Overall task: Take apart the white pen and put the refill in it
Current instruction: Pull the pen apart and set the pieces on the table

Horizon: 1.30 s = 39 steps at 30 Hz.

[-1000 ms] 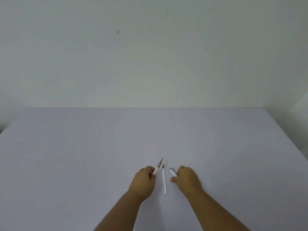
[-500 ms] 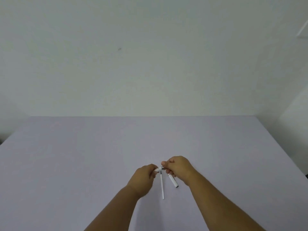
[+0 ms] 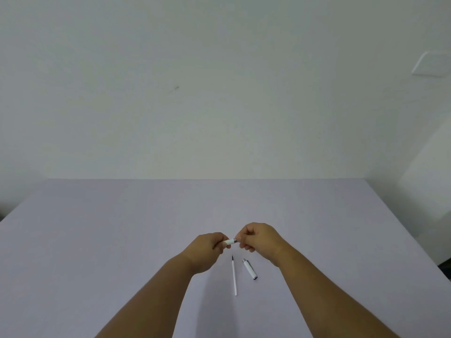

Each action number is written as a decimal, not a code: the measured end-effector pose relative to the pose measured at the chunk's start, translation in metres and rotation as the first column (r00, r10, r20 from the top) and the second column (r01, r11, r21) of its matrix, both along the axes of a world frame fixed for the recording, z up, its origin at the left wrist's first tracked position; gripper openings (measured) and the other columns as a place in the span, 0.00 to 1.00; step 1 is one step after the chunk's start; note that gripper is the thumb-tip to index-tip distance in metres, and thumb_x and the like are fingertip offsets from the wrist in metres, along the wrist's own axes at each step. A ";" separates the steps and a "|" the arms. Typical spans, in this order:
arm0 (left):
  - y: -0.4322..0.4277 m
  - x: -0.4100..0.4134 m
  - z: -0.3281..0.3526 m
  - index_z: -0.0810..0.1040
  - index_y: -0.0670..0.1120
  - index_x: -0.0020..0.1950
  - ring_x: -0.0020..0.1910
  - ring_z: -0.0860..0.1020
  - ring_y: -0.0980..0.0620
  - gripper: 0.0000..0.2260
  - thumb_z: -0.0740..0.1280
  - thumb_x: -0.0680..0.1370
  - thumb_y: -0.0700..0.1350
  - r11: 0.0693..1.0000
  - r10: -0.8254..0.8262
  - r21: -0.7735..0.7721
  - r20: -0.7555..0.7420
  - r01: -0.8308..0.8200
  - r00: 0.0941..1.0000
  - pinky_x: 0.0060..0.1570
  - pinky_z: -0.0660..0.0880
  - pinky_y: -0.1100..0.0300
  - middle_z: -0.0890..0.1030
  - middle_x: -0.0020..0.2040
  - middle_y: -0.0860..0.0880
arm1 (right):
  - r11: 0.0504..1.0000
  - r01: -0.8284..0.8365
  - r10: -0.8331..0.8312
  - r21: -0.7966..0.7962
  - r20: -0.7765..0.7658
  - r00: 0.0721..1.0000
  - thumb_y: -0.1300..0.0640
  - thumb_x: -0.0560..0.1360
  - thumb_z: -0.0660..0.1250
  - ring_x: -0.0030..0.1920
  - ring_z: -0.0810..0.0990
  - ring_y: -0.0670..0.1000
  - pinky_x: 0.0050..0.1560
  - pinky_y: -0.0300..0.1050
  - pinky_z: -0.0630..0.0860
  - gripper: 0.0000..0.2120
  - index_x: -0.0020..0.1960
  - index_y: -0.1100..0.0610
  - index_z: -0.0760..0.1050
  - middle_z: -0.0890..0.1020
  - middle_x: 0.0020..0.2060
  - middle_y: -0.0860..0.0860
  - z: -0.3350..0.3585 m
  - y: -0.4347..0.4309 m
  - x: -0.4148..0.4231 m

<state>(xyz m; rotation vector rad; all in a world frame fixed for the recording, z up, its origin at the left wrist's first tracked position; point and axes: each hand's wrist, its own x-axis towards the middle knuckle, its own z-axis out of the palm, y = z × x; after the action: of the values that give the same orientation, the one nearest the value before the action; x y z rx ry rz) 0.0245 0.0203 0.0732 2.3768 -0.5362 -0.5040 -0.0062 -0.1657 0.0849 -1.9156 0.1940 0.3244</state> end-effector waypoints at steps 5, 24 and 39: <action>0.000 0.003 0.003 0.77 0.48 0.51 0.37 0.71 0.55 0.11 0.55 0.80 0.45 1.000 -0.026 0.010 0.083 0.025 0.996 0.35 0.67 0.66 0.76 0.41 0.52 | 0.998 0.036 -0.033 0.052 -0.067 0.997 0.50 0.74 0.68 0.38 0.79 0.48 0.41 0.40 0.78 0.11 0.48 0.57 0.80 0.83 0.40 0.51 0.002 -0.002 0.001; -0.003 0.006 0.020 0.76 0.46 0.55 0.43 0.72 0.52 0.11 0.54 0.81 0.43 0.993 -0.097 0.084 0.164 0.084 0.982 0.44 0.69 0.60 0.80 0.49 0.46 | 0.996 0.055 -0.054 0.068 -0.015 0.998 0.52 0.75 0.67 0.33 0.78 0.45 0.39 0.39 0.78 0.07 0.42 0.54 0.80 0.82 0.35 0.50 0.002 -0.001 0.004; -0.007 0.004 0.024 0.75 0.46 0.56 0.44 0.72 0.52 0.11 0.54 0.81 0.44 0.991 -0.108 0.098 0.162 0.093 0.981 0.47 0.71 0.56 0.79 0.50 0.46 | 0.994 0.063 -0.061 0.086 -0.027 0.998 0.51 0.74 0.69 0.35 0.79 0.47 0.38 0.38 0.78 0.08 0.45 0.55 0.80 0.83 0.36 0.49 0.007 -0.004 0.000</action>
<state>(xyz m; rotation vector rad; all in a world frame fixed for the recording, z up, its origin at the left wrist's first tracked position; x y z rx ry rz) 0.0289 0.0136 0.0969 2.5015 -0.7267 -0.3812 -0.0061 -0.1698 0.0915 -1.8168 0.2516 0.3094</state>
